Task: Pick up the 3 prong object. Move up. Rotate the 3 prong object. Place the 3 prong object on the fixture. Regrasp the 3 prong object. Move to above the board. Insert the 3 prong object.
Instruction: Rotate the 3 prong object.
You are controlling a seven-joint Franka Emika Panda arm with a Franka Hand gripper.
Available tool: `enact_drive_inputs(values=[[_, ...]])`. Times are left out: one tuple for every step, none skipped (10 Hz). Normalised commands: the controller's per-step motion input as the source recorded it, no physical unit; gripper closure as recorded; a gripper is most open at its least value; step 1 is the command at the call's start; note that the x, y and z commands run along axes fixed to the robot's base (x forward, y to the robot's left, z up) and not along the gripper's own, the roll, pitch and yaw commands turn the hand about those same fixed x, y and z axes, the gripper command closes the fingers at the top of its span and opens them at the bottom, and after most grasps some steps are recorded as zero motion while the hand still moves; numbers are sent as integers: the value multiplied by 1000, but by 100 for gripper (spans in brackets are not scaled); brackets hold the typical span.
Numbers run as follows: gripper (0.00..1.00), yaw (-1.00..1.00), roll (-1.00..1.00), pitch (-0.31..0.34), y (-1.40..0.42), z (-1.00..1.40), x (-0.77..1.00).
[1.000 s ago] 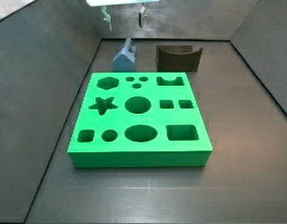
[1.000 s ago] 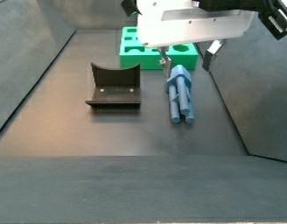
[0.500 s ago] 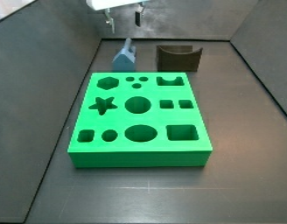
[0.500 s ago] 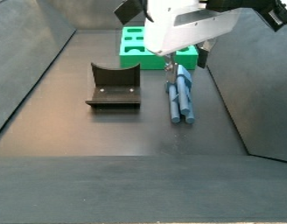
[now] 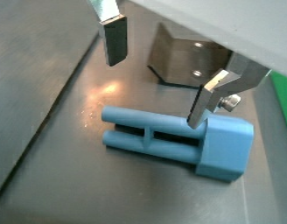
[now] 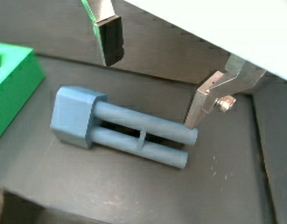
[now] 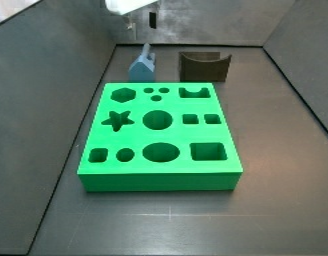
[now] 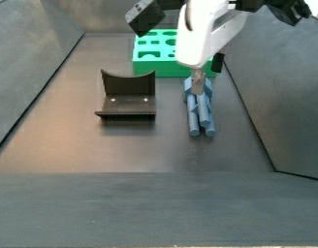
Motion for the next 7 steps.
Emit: enact_drive_inputs(values=[[0, 1000, 1, -6, 0, -26, 34], [0, 1000, 1, -6, 0, -26, 34], [0, 1000, 2, -6, 0, -26, 34], [0, 1000, 2, -7, 0, -26, 34], [0, 1000, 2, -7, 0, -26, 34], [0, 1000, 2, -7, 0, -26, 34], [0, 1000, 2, -7, 0, -25, 34]])
